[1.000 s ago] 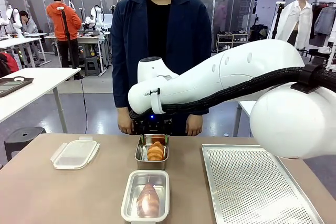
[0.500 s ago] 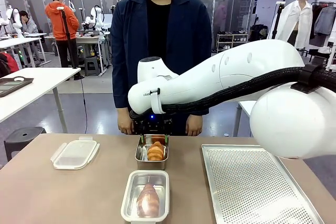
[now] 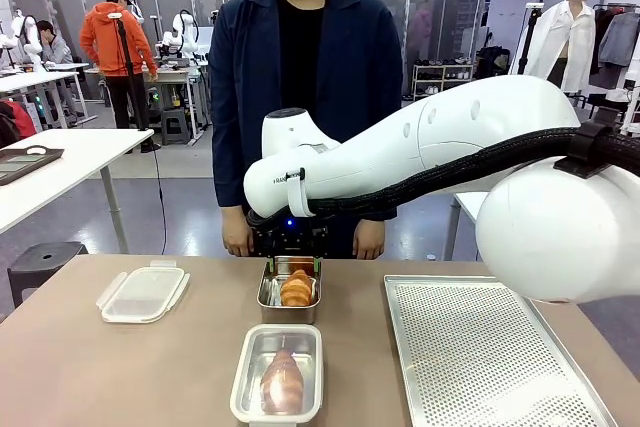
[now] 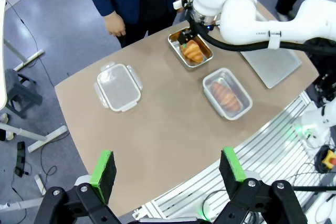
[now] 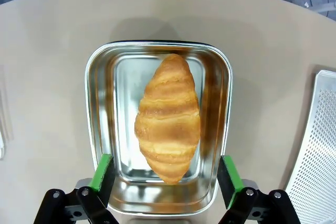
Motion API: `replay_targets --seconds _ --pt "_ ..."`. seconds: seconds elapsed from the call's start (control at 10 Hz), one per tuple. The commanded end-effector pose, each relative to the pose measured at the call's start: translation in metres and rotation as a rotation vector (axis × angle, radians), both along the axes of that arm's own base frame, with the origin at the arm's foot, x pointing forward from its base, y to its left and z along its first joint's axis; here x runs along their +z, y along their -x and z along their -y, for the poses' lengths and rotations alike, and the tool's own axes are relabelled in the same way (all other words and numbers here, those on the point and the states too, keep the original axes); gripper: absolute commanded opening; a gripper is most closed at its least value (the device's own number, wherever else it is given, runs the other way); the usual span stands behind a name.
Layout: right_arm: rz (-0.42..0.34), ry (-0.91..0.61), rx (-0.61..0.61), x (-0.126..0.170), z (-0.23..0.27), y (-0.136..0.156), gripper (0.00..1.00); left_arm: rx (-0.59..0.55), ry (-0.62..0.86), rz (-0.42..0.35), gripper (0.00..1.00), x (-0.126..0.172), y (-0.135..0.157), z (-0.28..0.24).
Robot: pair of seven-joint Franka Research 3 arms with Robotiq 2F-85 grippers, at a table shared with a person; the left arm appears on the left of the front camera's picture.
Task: Place the bread into the airtight container.
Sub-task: Pick up a Butter Roll and place it into an empty Airtight Container.
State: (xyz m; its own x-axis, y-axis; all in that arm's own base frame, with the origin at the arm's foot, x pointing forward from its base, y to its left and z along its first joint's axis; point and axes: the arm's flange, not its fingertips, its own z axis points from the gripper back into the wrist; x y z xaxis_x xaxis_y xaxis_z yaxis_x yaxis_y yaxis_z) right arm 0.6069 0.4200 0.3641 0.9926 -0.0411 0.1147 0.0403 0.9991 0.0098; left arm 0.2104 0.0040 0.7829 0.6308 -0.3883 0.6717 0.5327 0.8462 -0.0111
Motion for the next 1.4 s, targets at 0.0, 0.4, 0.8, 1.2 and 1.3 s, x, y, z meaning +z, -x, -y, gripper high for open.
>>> replay_targets --seconds 0.0,0.4,0.8,1.2,1.3 --pt "0.036 -0.005 0.036 0.024 0.005 -0.002 1.00 -0.026 0.006 0.001 1.00 0.001 0.000 0.001" --pt "-0.037 -0.129 0.182 0.108 0.072 0.035 1.00 -0.026 0.006 0.001 1.00 0.001 0.000 0.001" --pt "0.039 -0.175 0.363 0.175 0.202 0.125 1.00 -0.026 0.006 0.001 1.00 0.001 0.000 0.001" --pt "0.249 -0.185 0.303 0.272 0.305 0.231 1.00 -0.026 0.006 0.001 1.00 0.001 0.000 0.001" --pt "0.345 -0.167 0.314 0.301 0.325 0.261 1.00 -0.026 0.006 0.001 1.00 0.001 0.000 0.001"
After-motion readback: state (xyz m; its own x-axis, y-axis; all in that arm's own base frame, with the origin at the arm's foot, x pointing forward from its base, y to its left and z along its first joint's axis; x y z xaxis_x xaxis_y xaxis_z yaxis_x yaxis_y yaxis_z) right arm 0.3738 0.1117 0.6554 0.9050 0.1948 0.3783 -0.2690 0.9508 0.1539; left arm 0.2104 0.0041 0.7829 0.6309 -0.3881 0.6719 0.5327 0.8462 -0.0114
